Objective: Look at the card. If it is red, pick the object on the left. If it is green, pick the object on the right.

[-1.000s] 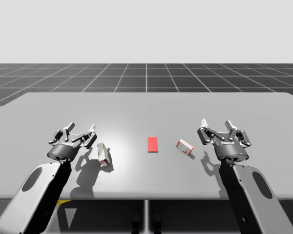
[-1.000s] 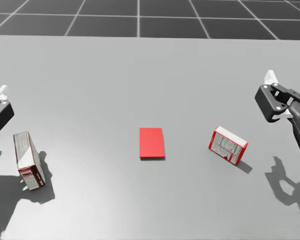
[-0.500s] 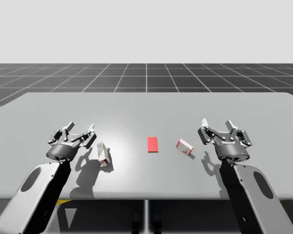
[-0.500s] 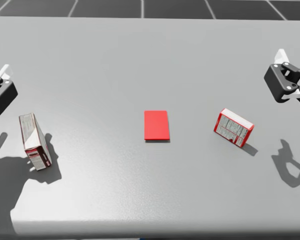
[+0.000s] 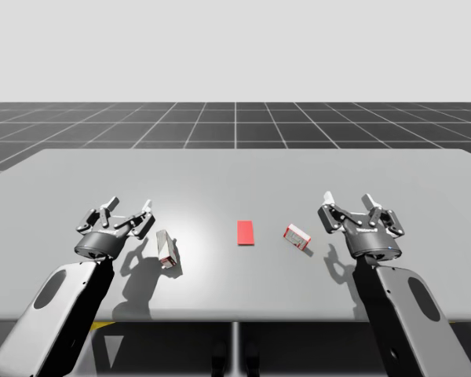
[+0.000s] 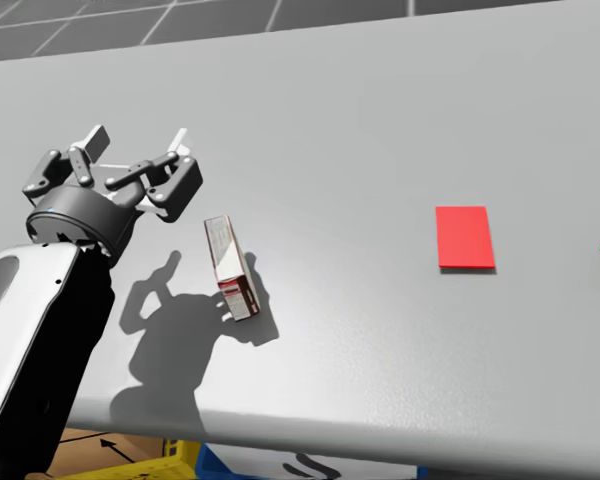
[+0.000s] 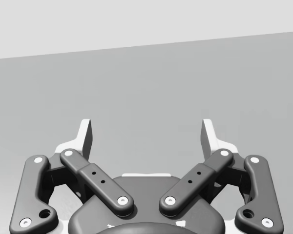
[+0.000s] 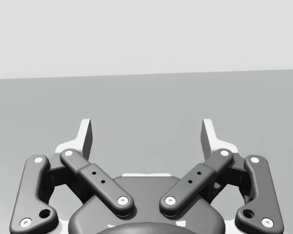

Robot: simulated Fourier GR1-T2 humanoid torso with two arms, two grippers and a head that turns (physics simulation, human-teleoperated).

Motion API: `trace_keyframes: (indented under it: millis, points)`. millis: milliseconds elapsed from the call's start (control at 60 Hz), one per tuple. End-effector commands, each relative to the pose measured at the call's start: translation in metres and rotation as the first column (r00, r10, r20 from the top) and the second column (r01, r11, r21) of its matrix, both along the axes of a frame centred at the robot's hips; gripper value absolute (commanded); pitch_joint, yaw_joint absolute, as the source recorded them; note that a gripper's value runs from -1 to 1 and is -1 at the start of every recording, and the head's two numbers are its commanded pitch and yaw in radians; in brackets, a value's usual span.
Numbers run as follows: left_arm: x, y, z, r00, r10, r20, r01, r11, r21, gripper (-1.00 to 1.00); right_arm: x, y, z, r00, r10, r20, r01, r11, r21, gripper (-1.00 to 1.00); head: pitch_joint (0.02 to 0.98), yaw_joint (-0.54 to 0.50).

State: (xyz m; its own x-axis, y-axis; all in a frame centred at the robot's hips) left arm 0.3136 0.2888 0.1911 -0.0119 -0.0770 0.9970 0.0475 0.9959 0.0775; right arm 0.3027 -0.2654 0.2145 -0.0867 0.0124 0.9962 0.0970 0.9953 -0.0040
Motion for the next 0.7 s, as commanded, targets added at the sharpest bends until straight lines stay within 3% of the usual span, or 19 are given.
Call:
trace_keyframes:
  millis: [17, 283, 550, 700]
  points:
    - [0.000, 0.000, 0.000, 1.000, 0.004, -0.002, -0.004, 1.000, -0.001, -1.00, 0.000, 0.001, -0.001, 1.000, 0.003, -0.003, -0.003, 1.000, 0.004, -1.00, 0.860, 0.28]
    - [-0.005, -0.011, 0.004, 1.000, -0.028, 0.006, 0.029, 0.999, -0.040, -1.00, -0.001, 0.001, -0.001, 1.000, -0.001, -0.011, 0.001, 1.000, 0.012, -1.00, 0.876, 0.33]
    - [-0.009, -0.017, 0.008, 0.999, -0.045, 0.008, 0.046, 0.998, -0.052, -1.00, -0.001, -0.001, -0.001, 1.000, -0.003, -0.012, 0.003, 1.000, 0.010, -1.00, 0.879, 0.34]
    - [-0.021, -0.017, 0.023, 1.000, -0.028, -0.015, 0.026, 0.995, -0.097, -1.00, -0.001, -0.001, -0.002, 1.000, -0.006, -0.014, 0.006, 1.000, 0.005, -1.00, 0.869, 0.34]
